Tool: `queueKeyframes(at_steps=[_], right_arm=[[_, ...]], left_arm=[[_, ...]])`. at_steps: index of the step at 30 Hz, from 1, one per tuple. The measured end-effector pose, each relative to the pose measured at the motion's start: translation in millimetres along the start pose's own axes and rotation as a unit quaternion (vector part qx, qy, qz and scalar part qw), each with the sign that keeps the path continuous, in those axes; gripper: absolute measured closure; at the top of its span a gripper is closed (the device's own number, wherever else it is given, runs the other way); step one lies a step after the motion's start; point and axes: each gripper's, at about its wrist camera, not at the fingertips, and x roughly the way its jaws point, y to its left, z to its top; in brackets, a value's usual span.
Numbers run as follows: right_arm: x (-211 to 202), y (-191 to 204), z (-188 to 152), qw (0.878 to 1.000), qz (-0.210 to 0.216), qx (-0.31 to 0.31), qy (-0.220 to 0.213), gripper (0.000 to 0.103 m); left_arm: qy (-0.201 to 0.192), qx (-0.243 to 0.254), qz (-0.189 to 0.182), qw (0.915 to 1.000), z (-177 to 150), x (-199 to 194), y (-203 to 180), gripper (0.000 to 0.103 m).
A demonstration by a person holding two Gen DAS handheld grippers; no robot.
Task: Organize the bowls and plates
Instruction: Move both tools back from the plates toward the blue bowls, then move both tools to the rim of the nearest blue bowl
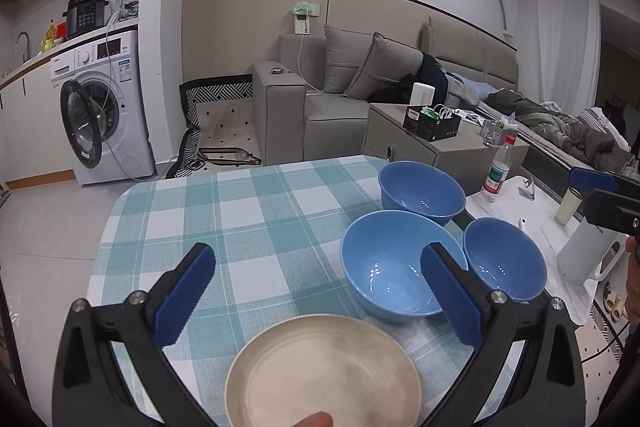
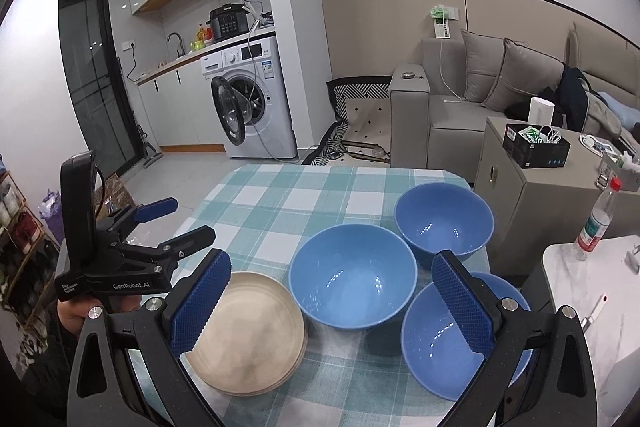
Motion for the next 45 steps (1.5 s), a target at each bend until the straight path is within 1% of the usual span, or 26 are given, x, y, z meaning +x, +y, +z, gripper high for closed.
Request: queueKeyframes(at_steps=[4,15,19,22,25,27,31,45], right_arm=[[4,-12,3,1.0,-0.017,0.005,0.007,0.001],[19,-50,12,0.998,-0.043,0.036,0.02,0.001],[27,-63,14,0.997,-0.051,0.044,0.027,0.001],[36,-72,17,0.996,-0.056,0.05,0.036,0.001],[45,-83,17,0.995,-0.062,0.059,0.045,0.001],[50,-90,17,0.995,-0.066,0.063,0.05,0.001],[63,-103,16,0.993,-0.072,0.07,0.064,0.001],[104,-139,26,0.988,-0.081,0.098,0.092,0.001]], left_arm=[[0.005,0.008,-0.002,1.0,8,11,-5,0.0],[0.026,0.024,-0.008,0.9993,21,45,-21,0.0],[0.033,0.017,-0.015,0.9992,28,60,-24,0.0],[0.044,0.002,-0.031,0.9985,33,72,-25,0.0],[0.054,-0.01,-0.038,0.9978,38,85,-25,0.0],[0.059,-0.012,-0.037,0.9975,39,92,-26,0.0],[0.067,0.001,-0.033,0.9972,43,106,-31,0.0],[0.098,-0.003,-0.037,0.9945,61,158,-30,0.0]])
